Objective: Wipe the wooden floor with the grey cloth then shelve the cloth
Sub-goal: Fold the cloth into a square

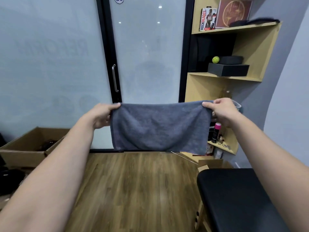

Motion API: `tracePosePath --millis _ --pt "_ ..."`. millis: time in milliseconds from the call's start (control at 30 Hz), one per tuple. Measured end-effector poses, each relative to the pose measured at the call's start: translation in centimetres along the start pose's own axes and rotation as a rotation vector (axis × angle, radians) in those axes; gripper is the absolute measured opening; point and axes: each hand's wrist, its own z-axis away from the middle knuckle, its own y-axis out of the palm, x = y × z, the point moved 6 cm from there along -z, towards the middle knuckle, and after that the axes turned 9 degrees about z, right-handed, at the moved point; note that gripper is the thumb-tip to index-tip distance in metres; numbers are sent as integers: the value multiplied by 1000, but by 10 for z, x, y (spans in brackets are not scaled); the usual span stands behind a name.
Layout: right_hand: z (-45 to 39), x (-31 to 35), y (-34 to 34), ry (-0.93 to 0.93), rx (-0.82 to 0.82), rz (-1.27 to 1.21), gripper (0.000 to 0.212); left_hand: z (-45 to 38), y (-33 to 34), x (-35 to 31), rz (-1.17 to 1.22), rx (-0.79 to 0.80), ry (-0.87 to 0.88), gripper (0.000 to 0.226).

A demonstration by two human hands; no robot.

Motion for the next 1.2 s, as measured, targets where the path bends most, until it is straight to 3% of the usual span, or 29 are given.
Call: tracePosePath --millis 67,167,333,467,633,867,967,1033,1133,1200 --pt "6 -19 21 139 53 41 34 -4 14 26 -56 -66 -110 8" --pt "14 -29 55 151 119 186 33 -5 45 45 -198 -35 -144 16" --pt "29 1 97 29 195 222 41 1 113 36 -290 87 -32 21" --pt "43 27 112 -17 245 160 33 9 150 21 -364 148 52 24" --pt "51 37 111 37 302 -22 31 14 161 9 -376 142 139 20" --pt "59 44 109 100 487 -184 74 24 164 4 -391 245 215 44" --pt "58 44 106 111 621 -302 97 28 159 4 -277 303 262 39" --pt "56 45 102 31 596 -303 86 28 156 4 -138 357 244 34" --pt "48 44 86 -225 340 -131 37 30 149 -5 -155 378 265 20" --pt "45 39 76 -337 270 0 27 31 145 -9 -169 369 270 18"
